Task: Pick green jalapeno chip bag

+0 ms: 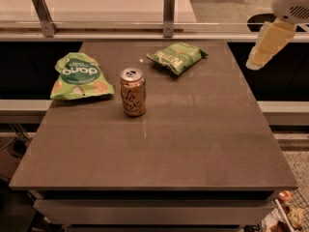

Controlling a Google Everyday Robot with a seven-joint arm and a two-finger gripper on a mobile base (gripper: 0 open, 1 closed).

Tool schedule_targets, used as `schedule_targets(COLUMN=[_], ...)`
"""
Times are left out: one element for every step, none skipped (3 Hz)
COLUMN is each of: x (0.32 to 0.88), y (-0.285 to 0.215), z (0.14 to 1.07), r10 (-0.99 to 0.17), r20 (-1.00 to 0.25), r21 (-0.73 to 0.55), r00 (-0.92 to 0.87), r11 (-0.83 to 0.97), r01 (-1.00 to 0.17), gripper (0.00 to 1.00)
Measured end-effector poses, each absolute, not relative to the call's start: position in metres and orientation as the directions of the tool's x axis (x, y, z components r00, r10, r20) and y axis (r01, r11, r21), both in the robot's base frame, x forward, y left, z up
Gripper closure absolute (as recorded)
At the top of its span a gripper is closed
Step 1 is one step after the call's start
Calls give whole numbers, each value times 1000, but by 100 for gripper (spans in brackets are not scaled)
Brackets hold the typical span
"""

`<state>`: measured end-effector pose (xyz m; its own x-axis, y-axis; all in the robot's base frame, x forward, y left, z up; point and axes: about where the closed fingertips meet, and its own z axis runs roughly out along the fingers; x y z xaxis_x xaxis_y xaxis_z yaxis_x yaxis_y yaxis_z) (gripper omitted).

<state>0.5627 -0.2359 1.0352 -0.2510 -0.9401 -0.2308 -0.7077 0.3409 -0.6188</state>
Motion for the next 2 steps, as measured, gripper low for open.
schedule_targets(x=[584, 599], y=[-237, -220], z=[1010, 983], r10=[-913, -872], r20=[-329, -435], r21=[-550, -460], r00=[-239, -224], r11=[391, 429], r01=[-738, -777], gripper=[0, 0])
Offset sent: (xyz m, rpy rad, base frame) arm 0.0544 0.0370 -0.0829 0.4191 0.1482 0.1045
